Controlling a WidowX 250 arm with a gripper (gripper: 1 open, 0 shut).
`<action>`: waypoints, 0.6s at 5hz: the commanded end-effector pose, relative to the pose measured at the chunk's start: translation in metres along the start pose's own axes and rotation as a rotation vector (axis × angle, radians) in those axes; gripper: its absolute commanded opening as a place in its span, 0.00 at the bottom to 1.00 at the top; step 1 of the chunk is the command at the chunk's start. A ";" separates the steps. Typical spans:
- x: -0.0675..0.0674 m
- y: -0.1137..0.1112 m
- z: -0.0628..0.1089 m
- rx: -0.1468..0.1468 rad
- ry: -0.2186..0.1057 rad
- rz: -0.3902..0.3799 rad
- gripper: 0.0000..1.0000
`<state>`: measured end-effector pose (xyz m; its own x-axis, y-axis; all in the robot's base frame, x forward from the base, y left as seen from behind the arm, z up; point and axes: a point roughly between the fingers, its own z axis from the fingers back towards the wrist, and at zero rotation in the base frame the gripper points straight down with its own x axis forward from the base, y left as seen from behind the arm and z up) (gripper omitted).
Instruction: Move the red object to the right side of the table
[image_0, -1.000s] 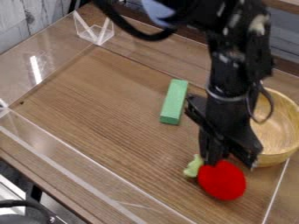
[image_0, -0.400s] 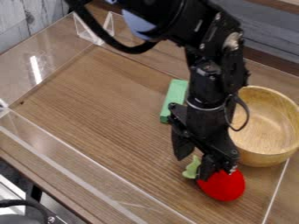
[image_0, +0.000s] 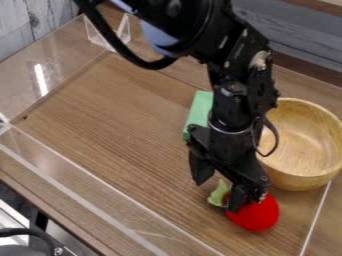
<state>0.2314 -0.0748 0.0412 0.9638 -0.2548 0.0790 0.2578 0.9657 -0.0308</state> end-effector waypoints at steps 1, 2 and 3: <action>0.013 0.004 0.007 0.005 -0.038 0.003 1.00; 0.008 0.001 0.009 0.007 -0.041 -0.043 1.00; 0.003 -0.002 0.010 0.008 -0.042 -0.087 1.00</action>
<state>0.2291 -0.0750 0.0414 0.9453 -0.3169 0.0773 0.3193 0.9475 -0.0200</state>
